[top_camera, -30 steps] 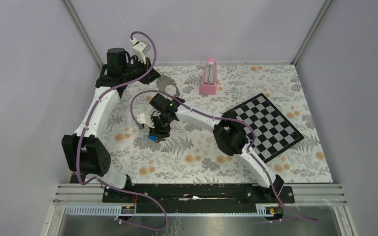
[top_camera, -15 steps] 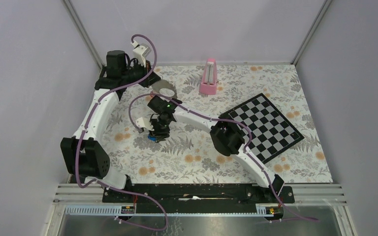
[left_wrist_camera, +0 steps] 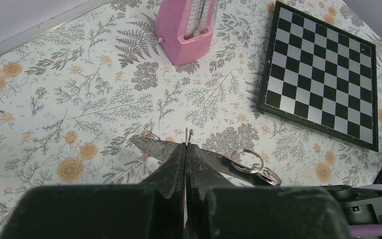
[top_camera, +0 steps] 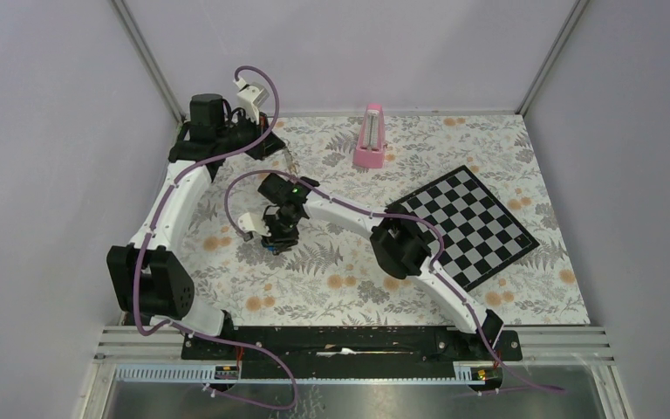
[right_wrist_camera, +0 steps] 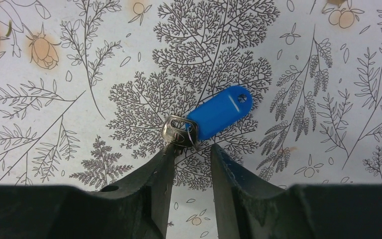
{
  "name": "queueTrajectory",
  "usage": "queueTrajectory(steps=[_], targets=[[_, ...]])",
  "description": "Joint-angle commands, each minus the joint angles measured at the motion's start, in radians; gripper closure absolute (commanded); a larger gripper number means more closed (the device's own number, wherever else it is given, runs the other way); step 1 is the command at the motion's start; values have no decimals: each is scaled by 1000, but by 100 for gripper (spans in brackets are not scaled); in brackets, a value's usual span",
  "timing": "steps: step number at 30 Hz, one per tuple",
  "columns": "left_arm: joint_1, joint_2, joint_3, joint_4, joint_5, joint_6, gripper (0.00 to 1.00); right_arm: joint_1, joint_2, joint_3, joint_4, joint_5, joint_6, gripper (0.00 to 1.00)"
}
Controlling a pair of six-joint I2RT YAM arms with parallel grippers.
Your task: Put the keys on the keyring
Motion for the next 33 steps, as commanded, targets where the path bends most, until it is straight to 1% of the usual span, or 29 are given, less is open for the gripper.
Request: queueTrajectory(steps=[1, 7, 13, 33], targets=[[1, -56, 0, 53, 39, 18, 100, 14, 9, 46, -45, -27, -23, 61], [1, -59, -7, 53, 44, 17, 100, 14, 6, 67, -61, -48, -24, 64], [1, -62, -15, 53, 51, 18, 100, 15, 10, 88, -57, -58, -16, 64], [2, -69, -28, 50, 51, 34, 100, 19, 50, 111, -59, -51, -32, 70]])
